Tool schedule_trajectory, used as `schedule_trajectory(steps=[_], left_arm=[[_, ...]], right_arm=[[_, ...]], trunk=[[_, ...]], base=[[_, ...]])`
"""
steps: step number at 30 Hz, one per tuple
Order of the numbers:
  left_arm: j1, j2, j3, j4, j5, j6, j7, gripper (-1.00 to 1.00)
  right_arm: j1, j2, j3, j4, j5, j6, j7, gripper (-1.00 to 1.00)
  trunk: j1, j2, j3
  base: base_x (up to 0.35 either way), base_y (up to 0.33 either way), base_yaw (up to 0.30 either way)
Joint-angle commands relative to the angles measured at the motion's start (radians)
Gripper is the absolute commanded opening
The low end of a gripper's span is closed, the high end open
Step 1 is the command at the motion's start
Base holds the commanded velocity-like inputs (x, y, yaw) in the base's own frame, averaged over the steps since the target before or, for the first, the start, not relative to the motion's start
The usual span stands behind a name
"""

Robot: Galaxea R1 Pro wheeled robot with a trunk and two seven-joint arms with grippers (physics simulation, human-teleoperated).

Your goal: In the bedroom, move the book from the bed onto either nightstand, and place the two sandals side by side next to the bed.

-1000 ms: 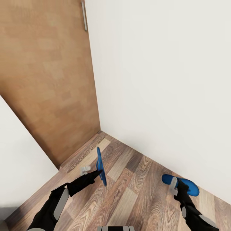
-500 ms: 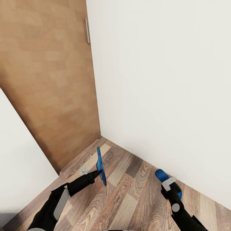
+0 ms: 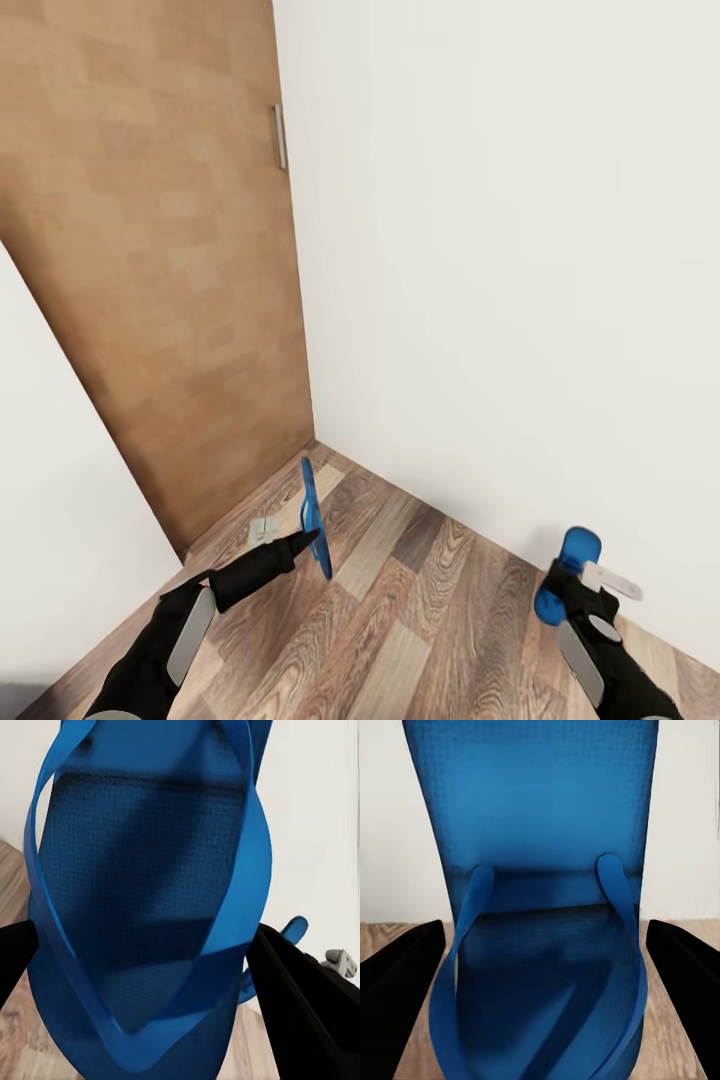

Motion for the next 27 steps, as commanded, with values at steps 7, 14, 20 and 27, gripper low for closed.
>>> schedule_trajectory(steps=[7,14,20,27], left_arm=[[0.000,-0.002,0.003,0.003,0.002,0.008,0.000,-1.00],[0.000,0.004,0.005,0.105,-0.001,-0.001,0.006,-1.00],[0.000,0.031,0.005,0.266,-0.017,-0.076,0.008,-1.00],[0.000,0.033,0.006,0.468,-0.123,-0.245,0.034,-1.00]], right_arm=[[0.033,-0.007,-0.002,-0.009,-0.144,0.003,-0.001,-1.00],[0.048,-0.013,-0.003,0.129,-0.154,0.122,0.216,-1.00],[0.048,-0.014,-0.007,0.234,-0.149,0.134,0.587,-1.00],[0.048,-0.014,-0.005,0.278,-0.105,0.133,0.671,-1.00]], trunk=[[-0.003,0.001,0.026],[-0.006,0.003,0.053],[-0.009,0.004,0.077],[-0.012,0.006,0.104]], base=[[0.000,0.000,0.000],[0.000,0.000,0.000],[0.000,0.000,0.000],[0.000,0.000,0.000]])
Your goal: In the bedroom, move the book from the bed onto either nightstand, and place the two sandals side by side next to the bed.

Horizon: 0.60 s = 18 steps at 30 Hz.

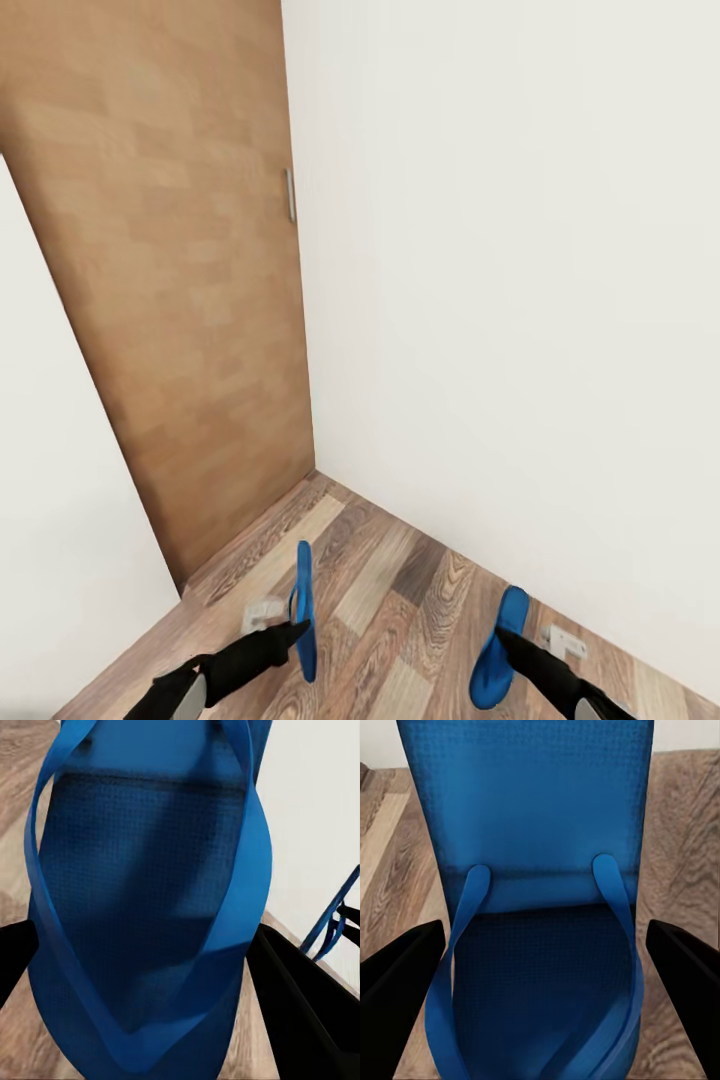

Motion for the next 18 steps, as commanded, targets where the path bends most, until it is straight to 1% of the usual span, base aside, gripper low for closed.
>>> schedule_trajectory(steps=[1,2,3,7,9,12,18], left_arm=[[-0.001,0.000,0.003,0.021,0.006,-0.006,0.005,-1.00],[-0.001,0.000,0.003,0.029,0.005,-0.013,0.012,-1.00],[-0.001,-0.001,0.003,0.041,0.003,-0.029,0.032,-1.00],[-0.001,-0.002,0.003,0.060,0.002,-0.074,0.118,-1.00],[-0.001,-0.002,0.003,0.063,0.002,-0.083,0.144,-1.00],[-0.001,-0.002,0.003,0.065,0.002,-0.088,0.158,-1.00],[-0.001,-0.001,0.004,0.065,0.002,-0.090,0.163,-1.00]], right_arm=[[0.000,0.000,-0.005,0.011,0.003,0.000,0.009,-1.00],[-0.001,0.000,-0.005,0.018,0.007,0.000,0.009,-1.00],[-0.001,0.000,-0.006,0.031,0.013,-0.002,0.009,-1.00],[-0.001,0.001,-0.005,0.054,0.022,-0.009,0.010,-1.00],[-0.001,0.001,-0.005,0.058,0.024,-0.010,0.010,-1.00],[0.000,0.001,-0.004,0.061,0.024,-0.011,0.010,-1.00],[-0.001,0.001,-0.004,0.062,0.025,-0.013,0.010,-1.00]], trunk=[[-0.001,0.001,0.003],[-0.005,0.008,0.006],[-0.009,0.015,0.009],[-0.009,0.015,0.009],[-0.009,0.015,0.009],[-0.009,0.015,0.009],[-0.009,0.015,0.009]], base=[[0.000,0.000,0.000],[0.000,0.000,0.000],[0.000,0.000,0.000],[0.000,0.000,0.000],[0.000,0.000,0.000],[0.000,0.000,0.000],[0.000,0.000,0.000]])
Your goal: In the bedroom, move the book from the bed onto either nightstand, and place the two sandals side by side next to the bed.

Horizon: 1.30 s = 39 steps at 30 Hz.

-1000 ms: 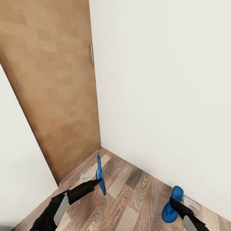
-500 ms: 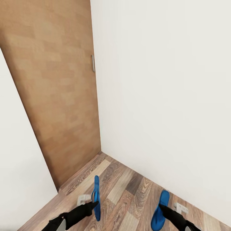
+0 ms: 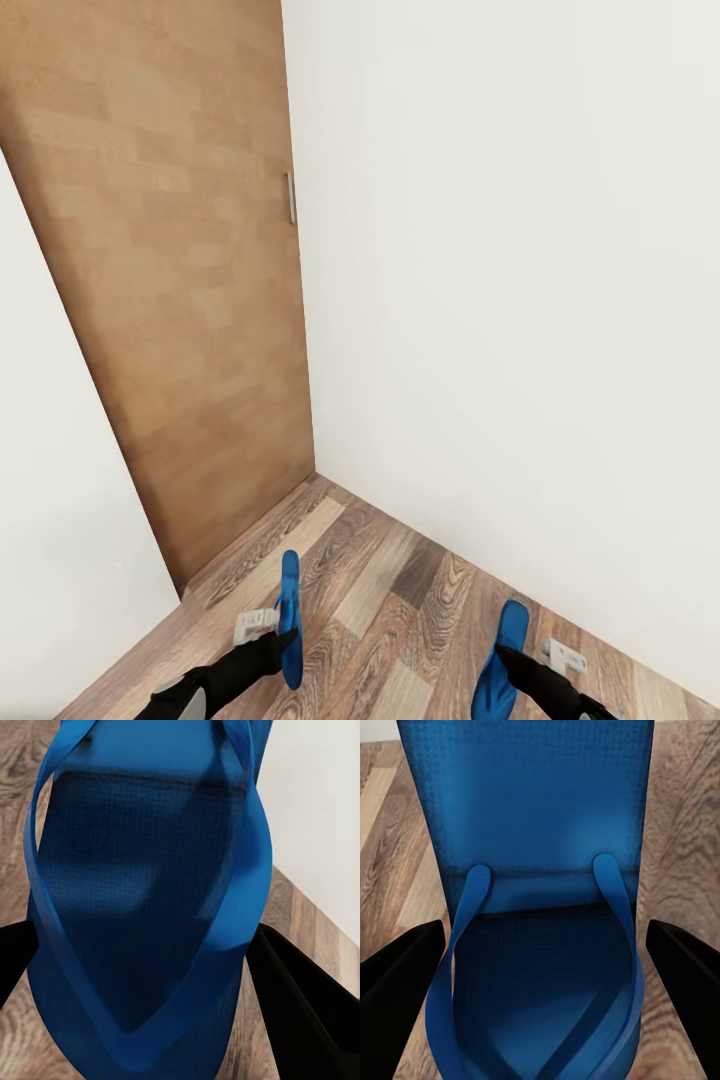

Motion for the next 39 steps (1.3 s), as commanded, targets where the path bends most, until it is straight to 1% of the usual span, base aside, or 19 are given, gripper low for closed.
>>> schedule_trajectory(steps=[1,12,20,22,26,29,31,33,38,39], left_arm=[[-0.001,0.000,0.003,0.001,0.005,0.003,-0.005,-1.00],[-0.001,0.000,0.003,0.001,0.005,0.003,-0.005,-1.00],[0.000,-0.002,0.003,0.004,0.005,0.003,-0.005,-1.00],[-0.001,-0.002,0.003,0.007,0.005,0.003,-0.005,-1.00],[0.000,-0.002,0.003,0.047,0.004,0.000,-0.004,-1.00],[-0.001,-0.002,0.002,0.076,0.003,-0.024,-0.001,-1.00],[0.000,-0.003,0.001,0.092,0.002,-0.050,0.012,-1.00],[0.000,-0.005,0.001,0.101,0.002,-0.070,0.045,-1.00],[0.000,-0.009,0.000,0.108,0.002,-0.087,0.135,-1.00],[0.000,-0.012,0.000,0.110,0.002,-0.088,0.144,-1.00]], right_arm=[[-0.001,0.000,-0.003,0.002,-0.007,-0.001,0.007,-1.00],[-0.001,0.000,-0.001,0.004,-0.007,0.000,0.004,-1.00],[-0.001,0.000,-0.001,0.007,-0.007,-0.001,0.003,-1.00],[-0.001,0.000,0.000,0.036,-0.007,-0.001,0.004,-1.00],[-0.001,0.000,0.000,0.071,-0.007,-0.001,0.006,-1.00],[-0.001,0.000,0.000,0.076,-0.007,-0.002,0.006,-1.00],[-0.001,0.000,0.000,0.078,-0.007,-0.002,0.006,-1.00],[-0.001,0.000,0.000,0.078,-0.007,-0.003,0.005,-1.00],[-0.001,0.001,0.001,0.088,-0.007,-0.003,0.002,-1.00],[-0.001,0.002,0.001,0.092,-0.006,-0.004,0.001,-1.00]], trunk=[[0.000,0.000,-0.001],[0.000,0.000,-0.001],[-0.031,0.056,0.024],[-0.039,0.070,0.030],[-0.054,0.098,0.043],[-0.065,0.119,0.052],[-0.073,0.133,0.059],[-0.081,0.147,0.065],[-0.100,0.182,0.081],[-0.104,0.189,0.084]], base=[[0.000,0.000,0.000],[0.000,0.000,0.000],[0.000,0.000,0.000],[0.000,0.000,0.000],[0.000,0.000,0.000],[0.000,0.000,0.000],[0.000,0.000,0.000],[0.000,0.000,0.000],[0.000,0.000,0.000],[0.000,0.000,0.000]])
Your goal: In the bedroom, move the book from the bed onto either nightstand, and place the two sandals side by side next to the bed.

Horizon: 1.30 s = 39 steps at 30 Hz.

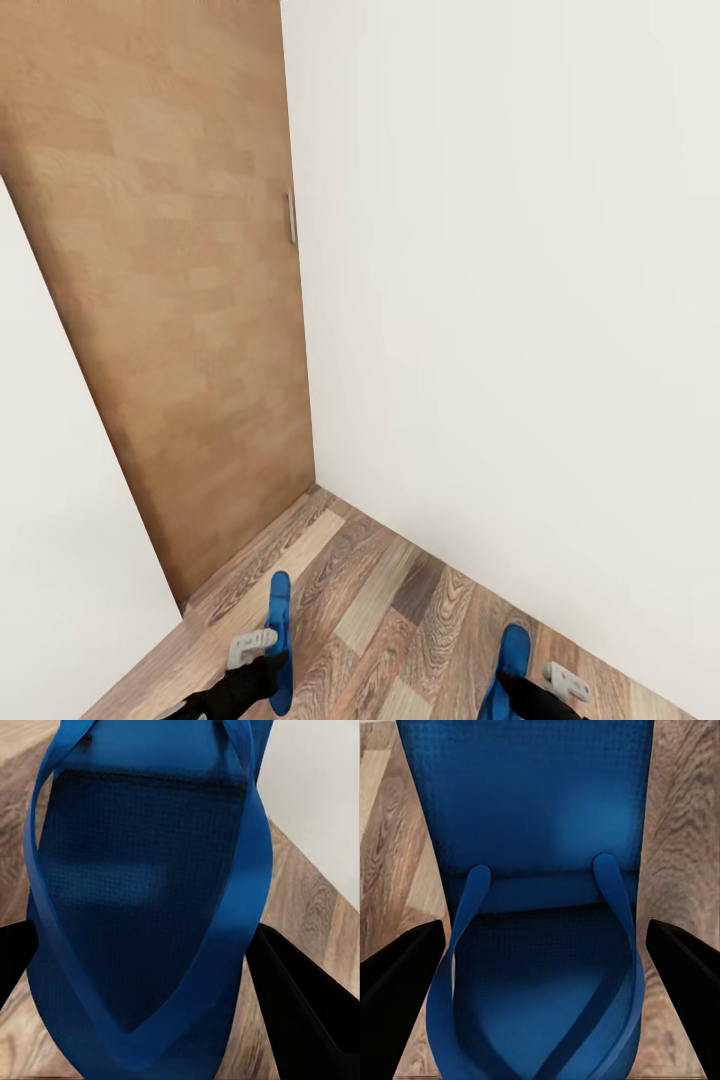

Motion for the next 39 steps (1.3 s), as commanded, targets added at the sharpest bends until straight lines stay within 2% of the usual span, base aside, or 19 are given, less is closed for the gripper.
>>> schedule_trajectory(steps=[1,4,5,7,8,10,11,12,14,18,33,39], left_arm=[[-0.001,-0.004,0.005,0.008,0.000,-0.006,0.012,-1.00],[-0.001,-0.008,0.005,0.043,-0.001,-0.033,0.048,-1.00],[-0.001,-0.007,0.006,0.061,-0.001,-0.053,0.056,-1.00],[-0.001,-0.003,0.006,0.093,-0.004,-0.093,0.065,-1.00],[-0.001,-0.002,0.006,0.101,-0.005,-0.101,0.066,-1.00],[-0.001,0.000,0.006,0.122,-0.012,-0.117,0.069,-1.00],[-0.001,0.000,0.006,0.127,-0.017,-0.122,0.070,-1.00],[-0.001,0.001,0.006,0.131,-0.021,-0.124,0.070,-1.00],[-0.001,0.001,0.006,0.134,-0.025,-0.127,0.071,-1.00],[-0.001,0.000,0.006,0.136,-0.029,-0.129,0.071,-1.00],[-0.001,-0.004,0.005,0.138,-0.030,-0.129,0.071,-1.00],[-0.001,-0.004,0.006,0.138,-0.029,-0.129,0.071,-1.00]], right_arm=[[-0.001,0.002,-0.003,0.012,-0.004,-0.002,0.006,-1.00],[-0.001,0.008,-0.001,0.046,0.018,-0.003,0.005,-1.00],[-0.001,0.010,-0.001,0.059,0.048,-0.003,0.005,-1.00],[-0.001,0.014,0.001,0.077,0.151,-0.003,0.005,-1.00],[-0.001,0.015,0.001,0.080,0.184,-0.003,0.005,-1.00],[-0.001,0.017,-0.001,0.086,0.318,-0.003,0.005,-1.00],[-0.001,0.017,-0.002,0.087,0.372,-0.003,0.005,-1.00],[-0.001,0.017,-0.003,0.088,0.410,-0.003,0.006,-1.00],[-0.001,0.016,-0.004,0.088,0.442,-0.003,0.006,-1.00],[-0.001,0.015,-0.007,0.087,0.468,-0.003,0.006,-1.00],[-0.001,0.008,-0.009,0.087,0.472,-0.011,0.008,-1.00],[-0.001,0.012,-0.009,0.087,0.474,-0.012,0.006,-1.00]], trunk=[[-0.004,0.007,0.002],[-0.016,0.028,0.012],[-0.019,0.035,0.015],[-0.027,0.049,0.021],[-0.031,0.056,0.024],[-0.039,0.070,0.030],[-0.042,0.077,0.034],[-0.046,0.084,0.037],[-0.054,0.098,0.043],[-0.069,0.126,0.056],[-0.069,0.126,0.056],[-0.069,0.126,0.056]], base=[[0.000,0.000,0.000],[0.000,0.000,0.000],[0.000,0.000,0.000],[0.000,0.000,0.000],[0.000,0.000,0.000],[0.000,0.000,0.000],[0.000,0.000,0.000],[0.000,0.000,0.000],[0.000,0.000,0.000],[0.000,0.000,0.000],[0.000,0.000,0.000],[0.000,0.000,0.000]])
